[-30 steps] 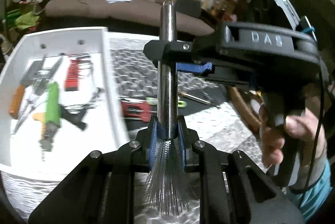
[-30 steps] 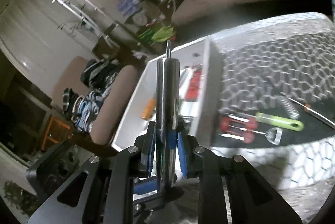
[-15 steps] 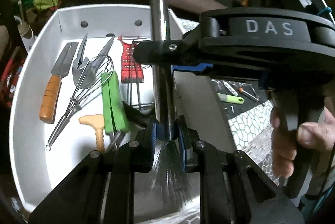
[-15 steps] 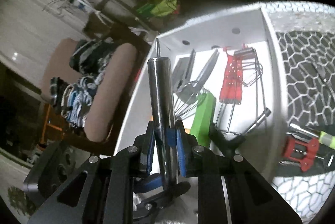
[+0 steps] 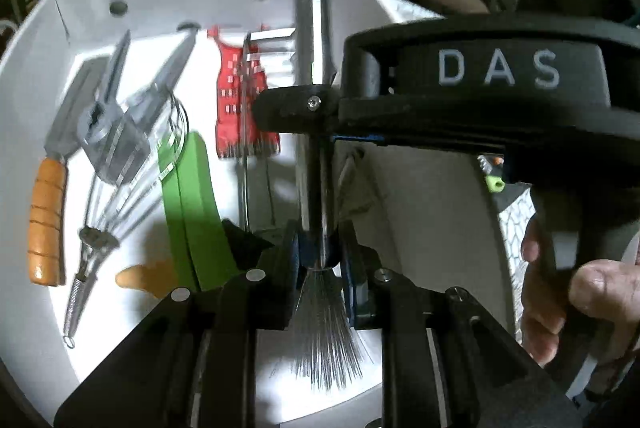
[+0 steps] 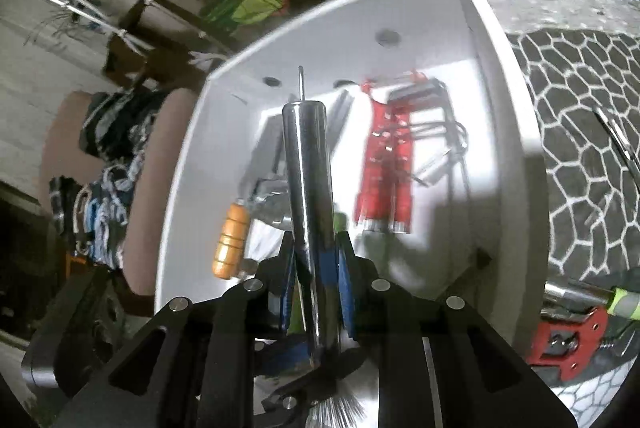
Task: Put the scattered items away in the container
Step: 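Carry the wire brush with both grippers over the tray and lower it, then open both grippers and withdraw them from the tray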
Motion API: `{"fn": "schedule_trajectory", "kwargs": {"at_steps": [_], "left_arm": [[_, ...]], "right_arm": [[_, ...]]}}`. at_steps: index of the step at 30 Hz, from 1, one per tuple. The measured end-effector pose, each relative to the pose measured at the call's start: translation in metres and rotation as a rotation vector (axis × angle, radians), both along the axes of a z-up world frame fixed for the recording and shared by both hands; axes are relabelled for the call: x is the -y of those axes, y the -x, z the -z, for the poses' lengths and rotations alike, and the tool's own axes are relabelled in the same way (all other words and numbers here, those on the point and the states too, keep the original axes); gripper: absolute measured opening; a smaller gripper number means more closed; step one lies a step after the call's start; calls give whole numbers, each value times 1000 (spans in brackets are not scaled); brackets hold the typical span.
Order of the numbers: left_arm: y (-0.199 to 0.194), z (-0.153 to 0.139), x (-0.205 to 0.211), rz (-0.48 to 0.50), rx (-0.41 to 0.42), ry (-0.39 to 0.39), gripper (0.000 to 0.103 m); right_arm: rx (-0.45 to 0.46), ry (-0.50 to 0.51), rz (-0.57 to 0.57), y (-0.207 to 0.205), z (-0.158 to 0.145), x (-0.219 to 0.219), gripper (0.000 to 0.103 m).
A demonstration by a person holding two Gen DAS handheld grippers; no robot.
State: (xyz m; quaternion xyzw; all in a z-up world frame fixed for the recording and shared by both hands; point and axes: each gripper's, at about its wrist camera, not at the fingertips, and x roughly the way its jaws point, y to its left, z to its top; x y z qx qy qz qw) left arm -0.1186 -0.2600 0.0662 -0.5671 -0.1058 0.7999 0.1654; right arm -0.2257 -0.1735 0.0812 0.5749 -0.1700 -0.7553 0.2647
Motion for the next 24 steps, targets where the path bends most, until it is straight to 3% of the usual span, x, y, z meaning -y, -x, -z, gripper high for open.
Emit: {"fn": "schedule_trajectory", "kwargs": {"at_steps": [2,5,10,12,14,15,21,24], "left_arm": [[0,-1,2,-2,10,1,18],[-1,-1,2,8,19,67,18],[-6,3,15,-38,36,84,18],[-12,-2,20,-56,24,75,33],[-18,-7,23,-65,18,62,43],[-23,-11,24,-70,6,67,53],[-52,-29,20,-52,-46,130,65],[-66,-38,16,-59,-68,115,74]], "right_arm": [[-13,-32,-25,0,4,3,19],[-18,-66,-63,-2,8,14,19],[-46,-136,-68,-6,13,27,21],[-66,-152,-71,-7,10,27,27],[-95,-152,-80,-9,4,26,42],[-118,-166,-81,-10,-2,24,43],[-168,-149,-74,-22,-27,9,54],[-179,-151,-83,-34,-33,2,58]]}}
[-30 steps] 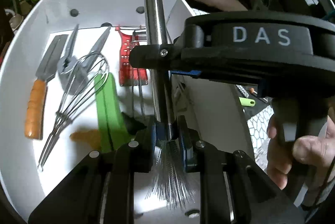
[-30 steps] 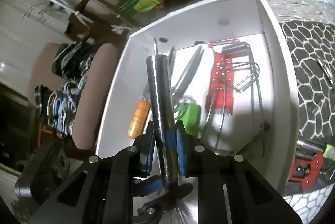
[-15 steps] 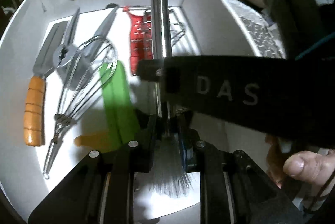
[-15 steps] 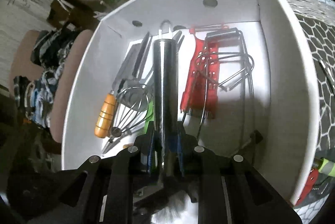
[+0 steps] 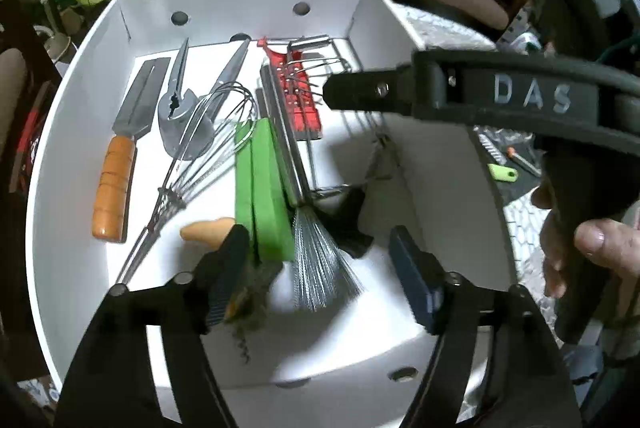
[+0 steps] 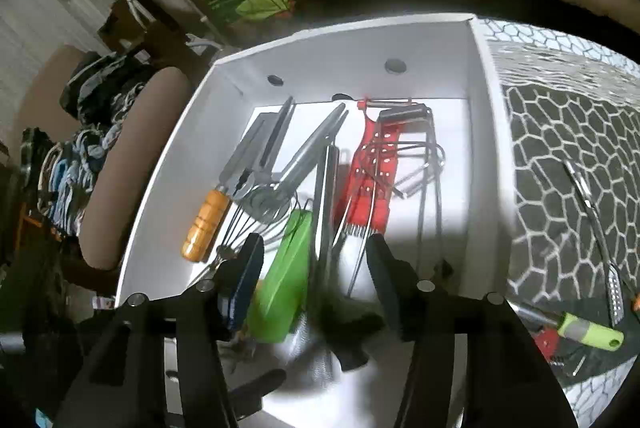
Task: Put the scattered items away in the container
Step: 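Open both grippers and withdraw them from the tray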
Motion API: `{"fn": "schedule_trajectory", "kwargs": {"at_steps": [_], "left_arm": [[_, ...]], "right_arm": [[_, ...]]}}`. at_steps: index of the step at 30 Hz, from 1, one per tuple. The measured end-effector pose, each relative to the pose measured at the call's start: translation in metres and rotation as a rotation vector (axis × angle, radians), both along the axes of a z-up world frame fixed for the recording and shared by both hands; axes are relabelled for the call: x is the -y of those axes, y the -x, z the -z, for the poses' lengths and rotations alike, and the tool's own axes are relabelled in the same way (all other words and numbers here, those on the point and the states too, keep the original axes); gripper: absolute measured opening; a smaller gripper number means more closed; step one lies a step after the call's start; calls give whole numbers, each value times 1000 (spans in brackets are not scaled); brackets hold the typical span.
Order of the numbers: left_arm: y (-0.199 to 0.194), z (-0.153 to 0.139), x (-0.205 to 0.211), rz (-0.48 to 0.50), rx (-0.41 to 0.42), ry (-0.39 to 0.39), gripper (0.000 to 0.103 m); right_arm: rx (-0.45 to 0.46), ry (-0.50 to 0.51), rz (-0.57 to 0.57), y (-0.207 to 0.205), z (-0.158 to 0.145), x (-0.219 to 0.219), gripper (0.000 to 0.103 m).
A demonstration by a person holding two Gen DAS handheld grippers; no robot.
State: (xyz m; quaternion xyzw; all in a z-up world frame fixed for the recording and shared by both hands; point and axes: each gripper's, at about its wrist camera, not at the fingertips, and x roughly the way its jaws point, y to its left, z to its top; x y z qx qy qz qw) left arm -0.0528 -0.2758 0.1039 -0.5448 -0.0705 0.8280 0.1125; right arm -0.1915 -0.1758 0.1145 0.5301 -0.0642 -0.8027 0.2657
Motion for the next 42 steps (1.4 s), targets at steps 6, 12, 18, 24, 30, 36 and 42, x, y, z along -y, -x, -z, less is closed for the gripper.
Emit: {"fn": "schedule_trajectory", "kwargs": {"at_steps": [6,12,18,24,30,36,42], "left_arm": [[-4,-12,2,-5,-15,43,82],[-29,-25,7,-35,-70,58,103],[-68,-36,4,-44,-99,62,103],[-99,-39,-2,-68,-107,43,103],[-129,-48,-13,-77,-140,50,103],[-151,-55,-32,-60,-171,45,103],[-166,-52,-57,-35,-170,42,103]], "right_arm": [[-21,-46,-28,-30,-9,-1,69],[-87,-86,-66,-70,-22,-8,103],[-146,-106,-66,-108,-34,-20,103],[-151,-97,-56,-141,-41,-33,103],[-165,-88,-43,-171,-49,-48,103],[-188,-90,-34,-198,-54,-64,103],[-208,-102,-26,-222,-54,-85,103]]}}
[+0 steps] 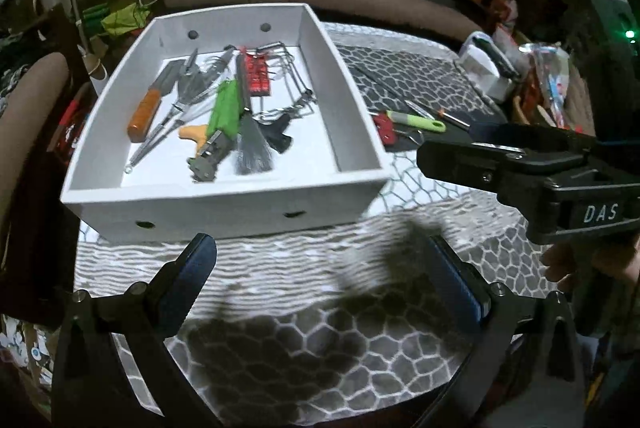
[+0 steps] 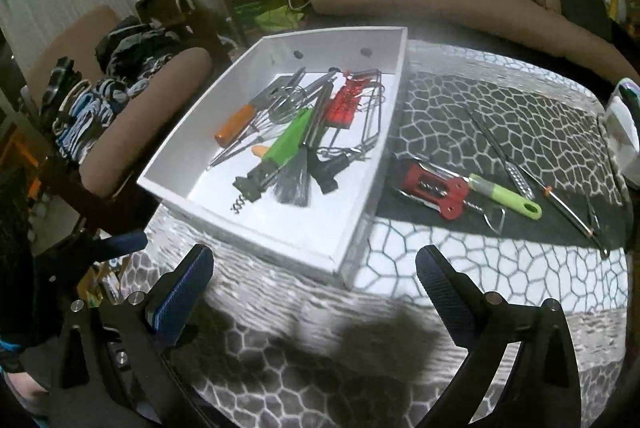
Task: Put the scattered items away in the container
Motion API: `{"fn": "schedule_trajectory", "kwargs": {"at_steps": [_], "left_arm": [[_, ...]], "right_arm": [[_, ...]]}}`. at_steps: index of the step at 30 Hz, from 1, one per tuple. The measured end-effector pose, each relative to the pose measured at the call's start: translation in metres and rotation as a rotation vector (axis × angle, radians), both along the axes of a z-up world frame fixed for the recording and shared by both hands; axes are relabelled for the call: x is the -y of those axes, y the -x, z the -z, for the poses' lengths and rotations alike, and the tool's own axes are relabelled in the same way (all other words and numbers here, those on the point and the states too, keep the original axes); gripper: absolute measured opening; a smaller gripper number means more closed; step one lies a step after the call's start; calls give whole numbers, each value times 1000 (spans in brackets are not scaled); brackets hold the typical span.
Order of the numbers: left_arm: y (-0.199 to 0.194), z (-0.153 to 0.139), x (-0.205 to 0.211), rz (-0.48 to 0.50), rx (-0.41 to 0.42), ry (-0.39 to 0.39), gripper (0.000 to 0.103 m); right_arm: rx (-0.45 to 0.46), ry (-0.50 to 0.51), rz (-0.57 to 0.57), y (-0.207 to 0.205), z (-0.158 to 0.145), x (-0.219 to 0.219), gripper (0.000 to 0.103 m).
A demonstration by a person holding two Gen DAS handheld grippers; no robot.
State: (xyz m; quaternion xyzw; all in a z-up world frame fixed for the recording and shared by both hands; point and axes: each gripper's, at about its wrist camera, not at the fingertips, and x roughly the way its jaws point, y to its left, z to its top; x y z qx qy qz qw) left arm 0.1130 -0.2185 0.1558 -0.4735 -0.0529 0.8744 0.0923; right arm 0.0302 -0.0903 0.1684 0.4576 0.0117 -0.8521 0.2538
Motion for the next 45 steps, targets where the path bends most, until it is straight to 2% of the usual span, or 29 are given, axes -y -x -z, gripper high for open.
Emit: {"fn": "schedule_trajectory", "kwargs": {"at_steps": [6,11,20,24,28,32,38,42,45], "left_arm": [[-8,8,-31,25,0,-30,103],[-14,17,-65,84,-26,-55,103],[0,47,-129,171,-29,-86,103],[13,65,-154,210,-8,-117,103],[26,80,-180,266,-9,-96,103],[42,91,-200,314,-16,-70,103],[75,101,-212,341,-3,-109,103],[93,110,-212,338,12,-134,103],[101,119,-208,331,25,-168,103]], "right_arm": [[-19,-19,22,-20,4,-31,103],[-18,12,64,-30,11,-77,103],[35,162,264,-16,39,-209,103],[41,170,308,-9,52,-236,103],[35,189,334,4,65,-249,103],[-31,124,324,22,73,-257,103],[-107,29,305,65,82,-278,103],[-160,-71,255,100,85,-289,103],[-152,-89,238,123,98,-298,103]]}}
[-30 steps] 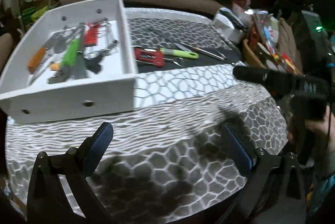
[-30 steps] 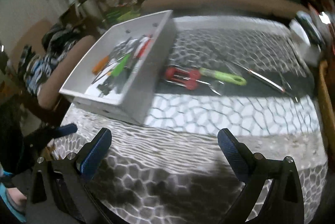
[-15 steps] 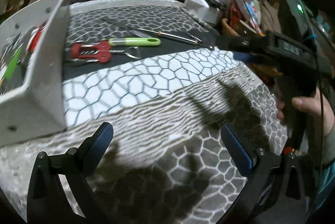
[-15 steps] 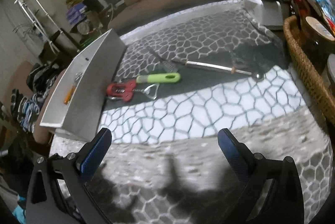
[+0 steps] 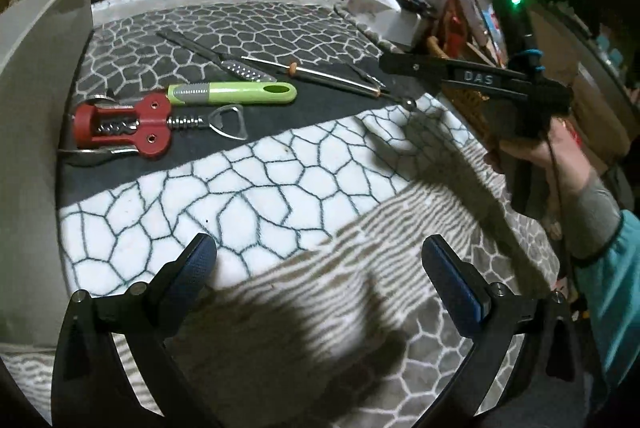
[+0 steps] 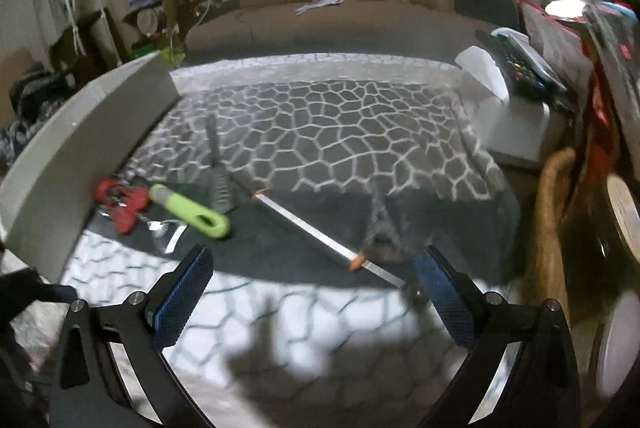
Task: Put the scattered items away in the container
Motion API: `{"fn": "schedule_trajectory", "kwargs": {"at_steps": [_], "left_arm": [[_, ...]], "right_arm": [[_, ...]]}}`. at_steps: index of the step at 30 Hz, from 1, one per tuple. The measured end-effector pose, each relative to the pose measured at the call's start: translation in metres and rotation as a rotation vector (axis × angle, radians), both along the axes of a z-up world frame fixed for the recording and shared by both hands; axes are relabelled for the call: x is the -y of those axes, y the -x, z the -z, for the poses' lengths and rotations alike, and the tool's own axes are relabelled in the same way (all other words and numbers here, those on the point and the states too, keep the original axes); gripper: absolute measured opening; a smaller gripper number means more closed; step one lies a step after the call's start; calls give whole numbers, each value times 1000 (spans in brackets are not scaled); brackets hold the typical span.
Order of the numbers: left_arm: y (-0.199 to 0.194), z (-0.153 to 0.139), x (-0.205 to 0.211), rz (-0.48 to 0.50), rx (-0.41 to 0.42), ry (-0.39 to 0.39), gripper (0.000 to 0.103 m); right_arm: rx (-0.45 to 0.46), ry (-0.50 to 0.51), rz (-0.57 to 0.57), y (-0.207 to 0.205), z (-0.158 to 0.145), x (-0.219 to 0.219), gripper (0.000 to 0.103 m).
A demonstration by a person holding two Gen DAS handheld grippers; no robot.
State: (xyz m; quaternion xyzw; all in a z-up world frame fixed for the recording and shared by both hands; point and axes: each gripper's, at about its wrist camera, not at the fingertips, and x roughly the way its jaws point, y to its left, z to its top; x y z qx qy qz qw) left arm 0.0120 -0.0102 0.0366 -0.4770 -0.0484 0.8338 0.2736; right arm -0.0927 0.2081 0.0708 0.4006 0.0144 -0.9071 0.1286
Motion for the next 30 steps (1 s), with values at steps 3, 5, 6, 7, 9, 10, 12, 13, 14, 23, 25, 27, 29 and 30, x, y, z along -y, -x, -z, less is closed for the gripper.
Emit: {"fn": "schedule_trajectory", "kwargs": {"at_steps": [3,5,6,7,9,10,12,13,14,23,25,27,29,30], "left_arm": [[11,9,-2,-1,45,-8,103],[17,9,-2,3,65,-33,103],[19,8,-2,-1,71,-40,103],[21,7,-2,-2,72,-44,103],[23,5,-1,4,70,-49,103],[23,4,-1,3,69,-46,103],[23,6,0,1,84,-53,103],[23,8,1,-2,96,-59,103],[23,10,1,-4,108,-63,103],[15,9,-5,14,116,-59,103],[15,8,-5,8,115,-64,103],[15,6,-4,0,116,-73,103],[15,3,-4,-5,112,-82,103],[16,2,-3,-9,110,-86,103]], "right_arm": [[27,23,-28,16,14,-1,102],[26,1,-69,22,17,6,98],[22,-18,-96,25,18,12,97],[18,-25,-121,27,18,17,95],[26,-30,-156,34,21,24,91],[34,-34,-171,37,23,28,88],[62,-59,-194,43,31,34,77],[74,-68,-199,45,36,37,58],[83,-84,-196,46,40,39,49],[196,-89,-158,47,52,33,38],[227,-53,-160,38,49,33,28],[251,-49,-181,24,50,41,23],[265,-60,-183,9,50,49,20],[277,-50,-188,-1,49,53,19]]}}
